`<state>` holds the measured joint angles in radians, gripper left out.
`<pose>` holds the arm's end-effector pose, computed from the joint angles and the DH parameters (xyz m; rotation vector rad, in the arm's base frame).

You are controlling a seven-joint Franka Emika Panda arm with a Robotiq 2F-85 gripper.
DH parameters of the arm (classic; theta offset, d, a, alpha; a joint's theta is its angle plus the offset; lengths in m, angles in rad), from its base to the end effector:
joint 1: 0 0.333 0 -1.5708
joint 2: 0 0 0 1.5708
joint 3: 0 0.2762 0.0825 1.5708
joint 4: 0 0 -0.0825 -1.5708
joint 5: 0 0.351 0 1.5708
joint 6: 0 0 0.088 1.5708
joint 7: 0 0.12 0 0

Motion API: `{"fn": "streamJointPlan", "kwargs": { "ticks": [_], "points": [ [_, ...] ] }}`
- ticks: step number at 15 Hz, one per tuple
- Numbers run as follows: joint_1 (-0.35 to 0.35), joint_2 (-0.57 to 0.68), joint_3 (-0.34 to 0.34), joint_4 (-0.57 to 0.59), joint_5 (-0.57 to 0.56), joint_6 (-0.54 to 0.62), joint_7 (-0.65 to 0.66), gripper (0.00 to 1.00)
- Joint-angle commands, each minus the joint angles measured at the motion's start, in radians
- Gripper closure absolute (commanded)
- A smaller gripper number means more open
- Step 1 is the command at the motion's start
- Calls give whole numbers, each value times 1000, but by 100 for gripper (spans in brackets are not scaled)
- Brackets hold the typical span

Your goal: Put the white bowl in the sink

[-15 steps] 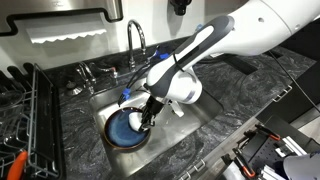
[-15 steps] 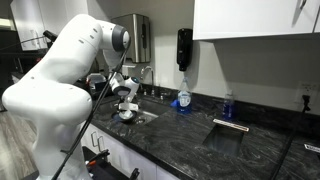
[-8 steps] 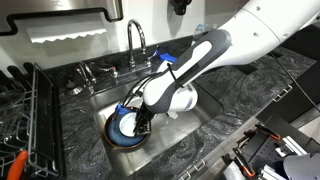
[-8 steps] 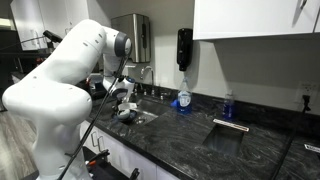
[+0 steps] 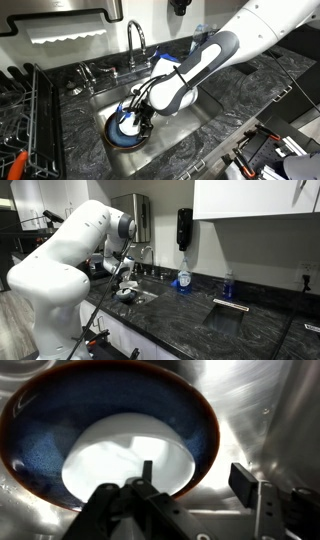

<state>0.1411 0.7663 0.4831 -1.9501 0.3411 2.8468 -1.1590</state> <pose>0.4868 0.3297 0.1216 -2.1672 -1.6639 -0.3810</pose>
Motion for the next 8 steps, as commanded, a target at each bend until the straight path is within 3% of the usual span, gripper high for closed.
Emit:
{"fn": "streamJointPlan", "kwargs": {
  "ticks": [1, 8],
  "points": [
    [-61, -54, 30, -34, -81, -93, 95, 0],
    [-240, -201, 185, -99, -52, -203, 24, 0]
  ]
}}
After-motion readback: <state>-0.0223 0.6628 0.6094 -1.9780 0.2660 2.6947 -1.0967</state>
